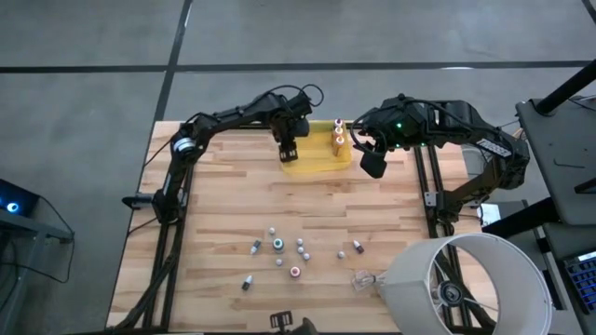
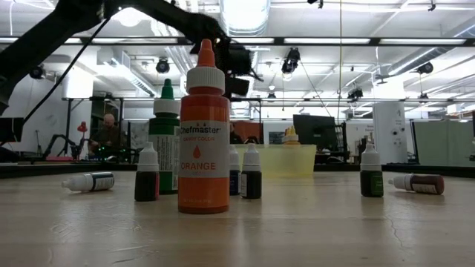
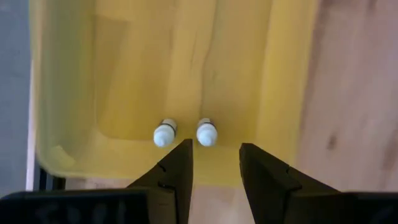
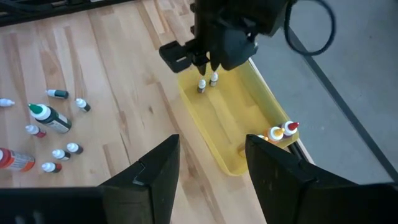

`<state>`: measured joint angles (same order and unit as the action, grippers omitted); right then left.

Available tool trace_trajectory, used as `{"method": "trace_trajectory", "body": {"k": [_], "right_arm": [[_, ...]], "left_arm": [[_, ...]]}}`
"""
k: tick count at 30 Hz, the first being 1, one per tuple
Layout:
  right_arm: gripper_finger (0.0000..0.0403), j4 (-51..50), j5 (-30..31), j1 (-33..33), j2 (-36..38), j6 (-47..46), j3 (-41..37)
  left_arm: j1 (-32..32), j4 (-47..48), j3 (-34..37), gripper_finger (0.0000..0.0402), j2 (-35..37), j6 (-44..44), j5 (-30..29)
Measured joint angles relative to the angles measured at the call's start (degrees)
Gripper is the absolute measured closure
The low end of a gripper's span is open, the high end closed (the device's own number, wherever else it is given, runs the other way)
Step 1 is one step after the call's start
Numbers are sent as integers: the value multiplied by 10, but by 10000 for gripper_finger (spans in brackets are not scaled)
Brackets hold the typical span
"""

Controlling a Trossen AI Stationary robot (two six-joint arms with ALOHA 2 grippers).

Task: Pick & Place food coloring
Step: Put the small dark green food coloring bottle into the yellow bin

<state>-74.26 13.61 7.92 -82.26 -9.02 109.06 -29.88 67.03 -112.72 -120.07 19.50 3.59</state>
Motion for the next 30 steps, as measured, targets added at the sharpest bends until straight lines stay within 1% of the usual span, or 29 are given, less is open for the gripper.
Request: {"method": "trace_trajectory", "body": {"k": [9, 14, 16, 18, 22, 26, 30], "right_arm": [[229, 0, 0, 0, 0, 2, 0], [229, -4, -1, 0, 0, 2, 0], [229, -6, -1, 0, 0, 2, 0], [229, -6, -3, 0, 1, 5, 0], [229, -7, -6, 0, 11, 32, 0], [229, -7, -9, 0, 19, 37, 0], [229, -5, -43, 0, 28, 51, 0]], "left_arm": [[41, 103, -115, 298, 1, -16, 16], [73, 144, -155, 298, 2, -28, 20], [85, 168, -165, 298, 2, -34, 34], [95, 187, -168, 298, 7, -38, 56], [109, 189, -153, 298, 28, -76, 108], [118, 185, -138, 298, 50, -110, 115], [127, 185, -135, 298, 74, -132, 115]]}}
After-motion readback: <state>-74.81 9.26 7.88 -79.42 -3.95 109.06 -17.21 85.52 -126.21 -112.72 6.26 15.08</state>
